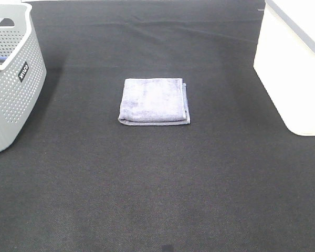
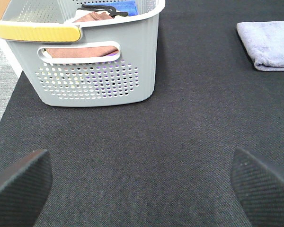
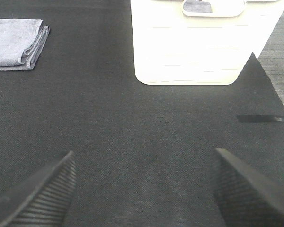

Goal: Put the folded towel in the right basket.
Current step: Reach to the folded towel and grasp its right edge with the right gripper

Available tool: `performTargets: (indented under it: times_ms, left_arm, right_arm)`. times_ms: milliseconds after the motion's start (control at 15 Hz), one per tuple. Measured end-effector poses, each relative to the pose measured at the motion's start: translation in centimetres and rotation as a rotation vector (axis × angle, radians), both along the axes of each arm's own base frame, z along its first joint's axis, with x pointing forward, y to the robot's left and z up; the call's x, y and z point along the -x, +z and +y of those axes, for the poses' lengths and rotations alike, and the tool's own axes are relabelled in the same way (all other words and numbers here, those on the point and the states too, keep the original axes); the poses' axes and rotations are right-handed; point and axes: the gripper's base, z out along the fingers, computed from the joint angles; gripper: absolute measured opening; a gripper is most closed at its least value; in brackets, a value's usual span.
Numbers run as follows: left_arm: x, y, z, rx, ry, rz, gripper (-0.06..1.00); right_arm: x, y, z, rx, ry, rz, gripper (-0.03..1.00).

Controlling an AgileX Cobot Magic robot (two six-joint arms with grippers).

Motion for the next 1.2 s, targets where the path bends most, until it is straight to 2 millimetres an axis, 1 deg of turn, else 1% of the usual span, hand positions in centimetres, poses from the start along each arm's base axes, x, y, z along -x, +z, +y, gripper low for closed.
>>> performTargets:
  times_ms: [1133, 1200]
  left_arm:
    - [0.00, 0.00, 0.00, 0.000, 0.000, 0.000, 0.97]
    - [0.00, 0.00, 0.00, 0.000, 0.000, 0.000, 0.97]
  right_arm:
    - [0.00, 0.00, 0.00, 0.000, 0.000, 0.000, 0.74]
    - [-0.22, 0.13, 0.02, -0.003, 0.002, 0.007, 0.74]
